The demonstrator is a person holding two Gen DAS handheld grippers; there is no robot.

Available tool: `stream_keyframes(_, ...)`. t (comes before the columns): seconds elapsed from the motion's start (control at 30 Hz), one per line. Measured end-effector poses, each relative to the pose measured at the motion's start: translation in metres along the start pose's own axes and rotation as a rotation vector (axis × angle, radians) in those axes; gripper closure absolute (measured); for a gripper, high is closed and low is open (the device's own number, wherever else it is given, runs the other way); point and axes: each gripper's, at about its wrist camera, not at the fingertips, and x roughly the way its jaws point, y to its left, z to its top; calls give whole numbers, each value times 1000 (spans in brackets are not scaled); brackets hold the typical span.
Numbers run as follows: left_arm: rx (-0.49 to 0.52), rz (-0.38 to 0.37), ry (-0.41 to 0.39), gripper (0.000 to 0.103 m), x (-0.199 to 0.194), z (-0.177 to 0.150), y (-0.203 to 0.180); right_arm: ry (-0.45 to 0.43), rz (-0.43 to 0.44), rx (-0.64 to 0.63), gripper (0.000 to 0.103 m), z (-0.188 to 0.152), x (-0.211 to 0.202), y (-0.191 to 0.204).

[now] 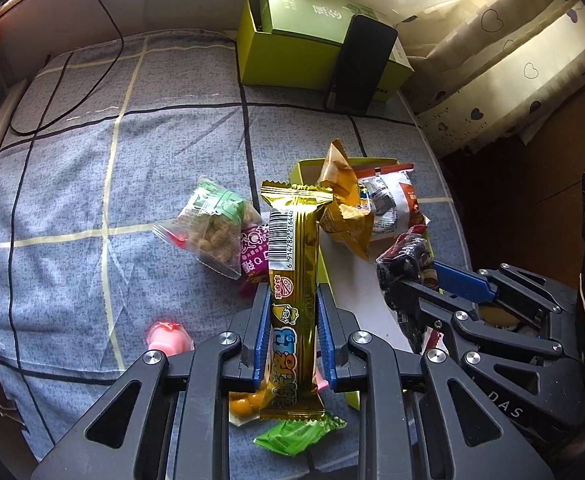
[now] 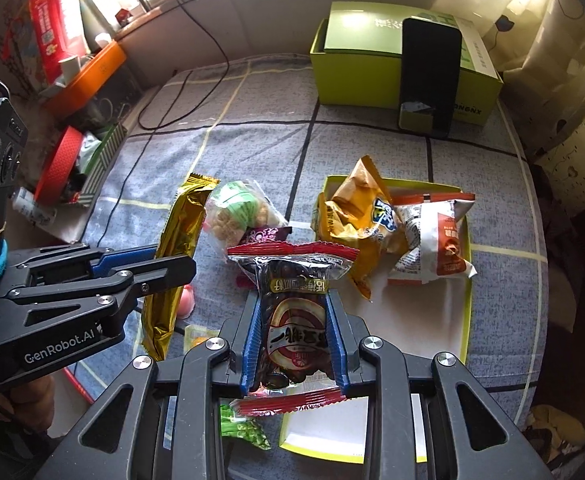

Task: Organize snacks
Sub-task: 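Carry the gold candy bar and brown cake packet over the yellow-green tray, then lower both held snacks into the tray and open both grippers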

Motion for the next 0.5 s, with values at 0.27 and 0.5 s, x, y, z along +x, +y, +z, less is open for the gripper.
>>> stream_keyframes(0.27, 47, -26, 45, 80, 18, 4, -24, 6, -68, 17, 75, -8, -2, -18)
stream_keyframes(0.5, 83, -33, 85, 80, 34, 7, -44, 16, -119, 44, 75, -15, -1, -39)
